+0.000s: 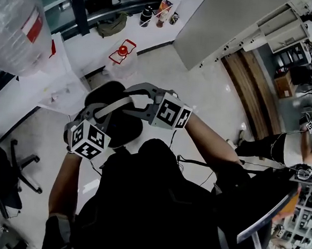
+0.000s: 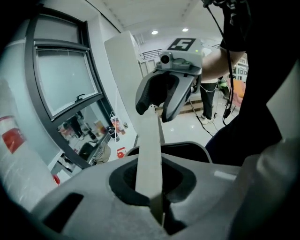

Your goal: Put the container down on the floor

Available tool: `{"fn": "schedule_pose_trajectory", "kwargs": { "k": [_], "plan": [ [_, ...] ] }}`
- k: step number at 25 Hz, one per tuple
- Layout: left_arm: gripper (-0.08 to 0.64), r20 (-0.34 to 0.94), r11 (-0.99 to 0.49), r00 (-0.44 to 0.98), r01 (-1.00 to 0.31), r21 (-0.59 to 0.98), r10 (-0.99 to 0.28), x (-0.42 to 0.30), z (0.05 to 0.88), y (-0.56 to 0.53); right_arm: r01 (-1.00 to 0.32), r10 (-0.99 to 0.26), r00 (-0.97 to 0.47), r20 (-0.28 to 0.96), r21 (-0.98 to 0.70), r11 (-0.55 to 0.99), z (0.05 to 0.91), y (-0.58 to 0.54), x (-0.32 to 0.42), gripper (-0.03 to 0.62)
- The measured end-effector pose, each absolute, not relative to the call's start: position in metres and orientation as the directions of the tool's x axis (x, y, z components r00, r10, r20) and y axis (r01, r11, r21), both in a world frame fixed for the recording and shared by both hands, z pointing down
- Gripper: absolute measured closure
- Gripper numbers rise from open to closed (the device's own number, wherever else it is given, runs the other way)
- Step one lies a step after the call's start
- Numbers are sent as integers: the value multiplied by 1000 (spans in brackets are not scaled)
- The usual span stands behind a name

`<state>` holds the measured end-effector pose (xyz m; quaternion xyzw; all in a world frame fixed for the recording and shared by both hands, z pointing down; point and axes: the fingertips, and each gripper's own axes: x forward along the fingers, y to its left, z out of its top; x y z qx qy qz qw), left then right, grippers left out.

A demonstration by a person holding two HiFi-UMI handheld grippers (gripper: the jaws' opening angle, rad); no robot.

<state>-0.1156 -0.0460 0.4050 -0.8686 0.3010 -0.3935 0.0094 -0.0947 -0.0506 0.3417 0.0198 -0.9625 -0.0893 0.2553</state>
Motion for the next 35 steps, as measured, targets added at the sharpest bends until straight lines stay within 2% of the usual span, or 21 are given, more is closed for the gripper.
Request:
{"fn": "schedule_pose_trajectory", "kwargs": {
  "k": [7,10,15,22,35],
  "plan": [
    [540,710,-867,529,-432,-247,-465,-113,422,-59,190,61,-800,597,155,970,361,-51,-119,431],
    [540,724,-878,530,-421,-228,-442,-112,430,-67,236,110,-778,619,126,963,372,-58,-123,434],
    [540,754,-884,509,-421,-203,-416,-111,440,-84,287,154,-765,625,117,951,385,-75,-124,492],
    [540,798,-886,461,-426,-184,-388,-99,447,-114,399,244,-705,666,88,913,405,-101,-116,491],
    [538,833,-869,414,-472,-149,-368,-88,484,-159,475,299,-605,738,33,879,444,-143,-107,503]
  ]
}}
